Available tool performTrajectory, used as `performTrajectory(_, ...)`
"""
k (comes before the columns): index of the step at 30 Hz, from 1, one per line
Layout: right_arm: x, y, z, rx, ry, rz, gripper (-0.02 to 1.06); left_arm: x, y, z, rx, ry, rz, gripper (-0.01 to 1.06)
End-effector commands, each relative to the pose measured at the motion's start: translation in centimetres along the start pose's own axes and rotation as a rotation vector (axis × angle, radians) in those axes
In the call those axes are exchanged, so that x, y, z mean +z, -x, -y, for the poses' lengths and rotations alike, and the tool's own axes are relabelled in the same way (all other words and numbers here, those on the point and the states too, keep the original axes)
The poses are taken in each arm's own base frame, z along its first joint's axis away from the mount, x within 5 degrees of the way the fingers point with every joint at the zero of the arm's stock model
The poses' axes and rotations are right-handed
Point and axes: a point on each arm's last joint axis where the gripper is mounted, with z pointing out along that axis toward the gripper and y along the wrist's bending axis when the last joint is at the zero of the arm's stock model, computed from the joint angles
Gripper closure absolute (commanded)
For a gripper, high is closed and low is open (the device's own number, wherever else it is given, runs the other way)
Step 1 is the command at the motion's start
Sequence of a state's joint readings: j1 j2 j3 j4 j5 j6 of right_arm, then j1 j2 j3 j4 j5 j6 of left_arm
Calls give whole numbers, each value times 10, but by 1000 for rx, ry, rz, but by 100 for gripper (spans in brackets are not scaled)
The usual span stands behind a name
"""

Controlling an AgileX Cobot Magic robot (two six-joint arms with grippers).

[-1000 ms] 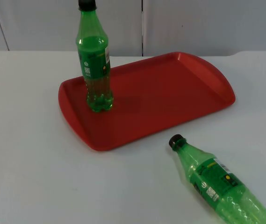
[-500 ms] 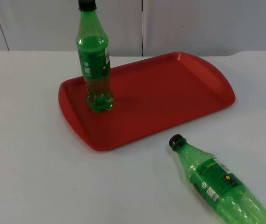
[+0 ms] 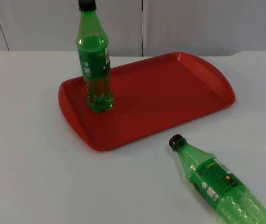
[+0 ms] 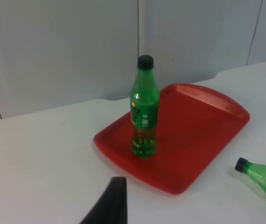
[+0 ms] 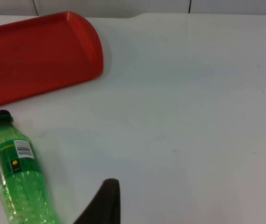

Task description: Place the bottle upright on the tray.

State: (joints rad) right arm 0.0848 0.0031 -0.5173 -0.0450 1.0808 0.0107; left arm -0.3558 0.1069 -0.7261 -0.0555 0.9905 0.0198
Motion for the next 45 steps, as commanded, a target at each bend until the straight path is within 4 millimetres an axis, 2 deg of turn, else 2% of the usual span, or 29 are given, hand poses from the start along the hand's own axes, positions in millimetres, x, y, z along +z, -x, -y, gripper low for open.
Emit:
performTrajectory(1,0,0,0,4,-2,6,3,-2,-4,1,0,-13,-9,0)
performTrajectory(15,0,0,0,4,-2,6,3,-3,-13,1,-1,-16,-77,0)
performTrajectory(20,0,0,0,4,-2,6,3,4,-41,0,-26,-10,-101,0)
performTrajectory(24,0,0,0,4,-2,6,3,9,-48,-3,-14,16,-151,0)
performTrajectory(38,0,0,0,4,-2,6,3,10,-50,-7,20,60,-166,0)
performTrajectory(42,0,0,0,4,-2,6,3,28,-67,-8,13,58,-219,0)
performTrajectory(45,0,0,0,4,-2,6,3,27,-66,-8,20,59,-211,0)
